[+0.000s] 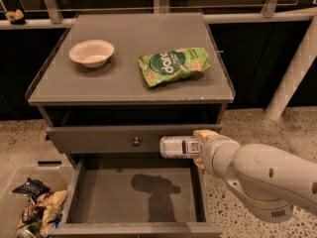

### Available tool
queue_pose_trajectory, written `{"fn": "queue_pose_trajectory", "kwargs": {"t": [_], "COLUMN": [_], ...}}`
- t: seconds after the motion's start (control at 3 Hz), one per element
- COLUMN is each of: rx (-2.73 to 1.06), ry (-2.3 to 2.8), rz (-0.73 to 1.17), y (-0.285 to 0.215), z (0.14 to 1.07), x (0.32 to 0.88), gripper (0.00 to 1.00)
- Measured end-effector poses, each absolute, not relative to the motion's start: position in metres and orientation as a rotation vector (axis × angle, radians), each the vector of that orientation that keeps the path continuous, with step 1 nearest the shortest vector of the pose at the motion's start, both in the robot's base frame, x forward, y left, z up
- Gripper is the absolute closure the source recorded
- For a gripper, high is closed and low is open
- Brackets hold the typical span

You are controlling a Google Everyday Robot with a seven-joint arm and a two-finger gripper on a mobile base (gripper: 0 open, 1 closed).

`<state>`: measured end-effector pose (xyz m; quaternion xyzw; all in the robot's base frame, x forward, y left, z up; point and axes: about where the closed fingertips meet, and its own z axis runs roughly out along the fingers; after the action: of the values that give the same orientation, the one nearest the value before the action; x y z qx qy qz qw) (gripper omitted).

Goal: Pick blue plastic bottle from middle drawer and place on counter

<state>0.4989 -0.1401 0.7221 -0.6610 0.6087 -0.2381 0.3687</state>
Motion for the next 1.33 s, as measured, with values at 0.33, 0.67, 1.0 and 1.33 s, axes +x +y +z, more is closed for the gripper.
{"fn": "queue_pose_trajectory", "kwargs": {"t": [0.33, 0.67, 1.0, 1.33], "rx": [-1.697, -1.712, -1.753, -1.790], "ry": [1.563, 1.537, 1.465, 1.336], "rz": [-0.611, -0.602, -0.555, -0.511], "y": [-0.140, -0.131, -0.112, -0.076], "z": [0.722, 0.726, 0.736, 0.765], "x": [0.499, 0.491, 0.452, 0.404], "gripper": [1.00, 1.00, 1.00, 1.00]}}
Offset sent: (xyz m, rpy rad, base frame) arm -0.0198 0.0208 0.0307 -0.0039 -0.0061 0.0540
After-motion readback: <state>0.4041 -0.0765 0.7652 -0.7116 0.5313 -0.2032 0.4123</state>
